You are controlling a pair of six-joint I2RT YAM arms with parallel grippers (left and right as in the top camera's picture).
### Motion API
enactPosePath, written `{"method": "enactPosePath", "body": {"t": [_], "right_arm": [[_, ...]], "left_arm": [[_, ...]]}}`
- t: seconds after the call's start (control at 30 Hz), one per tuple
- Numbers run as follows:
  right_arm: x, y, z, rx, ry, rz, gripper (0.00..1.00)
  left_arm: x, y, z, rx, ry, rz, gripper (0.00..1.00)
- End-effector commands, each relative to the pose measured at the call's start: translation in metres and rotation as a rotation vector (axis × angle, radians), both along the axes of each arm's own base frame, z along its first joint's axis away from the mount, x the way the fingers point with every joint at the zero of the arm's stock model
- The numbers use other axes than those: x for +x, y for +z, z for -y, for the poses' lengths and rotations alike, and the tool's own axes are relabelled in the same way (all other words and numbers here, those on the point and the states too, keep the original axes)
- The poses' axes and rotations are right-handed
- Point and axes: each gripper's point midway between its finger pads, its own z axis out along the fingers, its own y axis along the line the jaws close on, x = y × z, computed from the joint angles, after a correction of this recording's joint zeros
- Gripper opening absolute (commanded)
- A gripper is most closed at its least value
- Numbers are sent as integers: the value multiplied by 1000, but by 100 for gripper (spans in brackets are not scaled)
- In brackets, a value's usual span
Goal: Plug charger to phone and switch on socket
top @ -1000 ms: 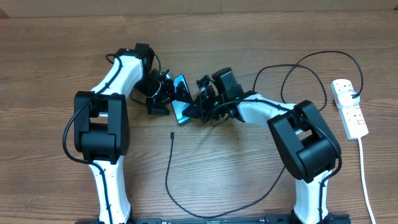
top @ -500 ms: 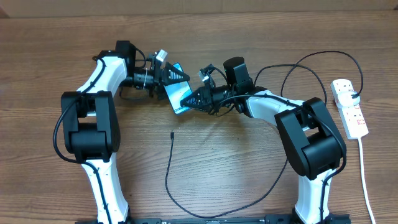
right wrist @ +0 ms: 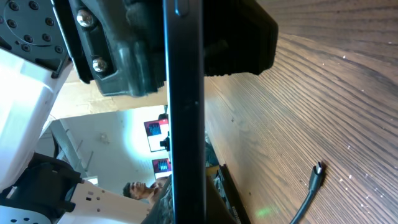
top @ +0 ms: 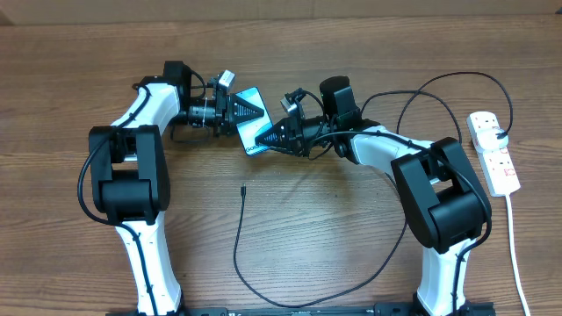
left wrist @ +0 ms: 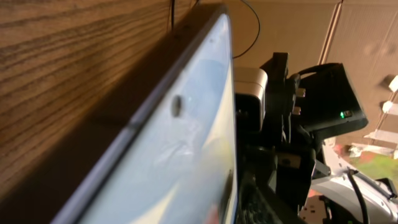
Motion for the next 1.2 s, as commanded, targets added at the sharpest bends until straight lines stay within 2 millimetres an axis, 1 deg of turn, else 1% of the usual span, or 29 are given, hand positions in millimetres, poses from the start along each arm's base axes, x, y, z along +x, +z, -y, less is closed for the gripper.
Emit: {"method": "enactPosePath", "body": {"t": [0.0,0.07,0.1,0.2,0.23,0.27,0.3,0.37,0.4,0.47,0.53,0.6,0.7,0.8,0.97,1.1,1.17], "right_arm": [[-6,2,-7,-13,1,-57,4],[-3,1,-7,-22,-13,-53,4],[-2,0,-7,-27,-20,-50,4],[1,-2,-6,-36,-37,-38,12],[2,-2,-6,-38,-39,-24,17],[3,-3,-6,-38,-38,0,28],[3,-3,-6,-35,-29,35,35],[2,-7,-5,-44,-19,71,46],[1,-7,-5,-45,-16,82,50],[1,-2,-4,-33,-6,114,54],[2,7,-1,-13,4,144,53],[3,20,3,7,5,179,50],[8,36,10,22,-10,220,48],[9,46,13,35,-9,255,47],[4,48,12,49,12,247,41],[-5,48,4,54,43,229,40],[-11,46,-1,50,58,217,35]], "left_arm": [[4,25,6,-95,-5,29,23],[5,26,6,-95,-3,26,9],[6,26,6,-95,-3,27,4],[6,26,5,-95,0,27,4],[6,26,4,-95,1,27,4],[7,26,3,-95,3,26,4],[7,26,2,-94,5,27,4],[8,25,-1,-93,13,24,4],[8,25,-3,-93,18,19,4],[8,25,-8,-94,27,18,4],[6,25,-13,-93,34,13,4],[2,24,-19,-85,39,10,4],[-7,24,-21,-84,32,1,4],[-16,26,-20,-87,21,-12,4],[-20,30,-16,-106,10,-15,4],[-20,38,-9,-154,7,-6,4],[-22,38,-5,-153,-2,-4,4]]}}
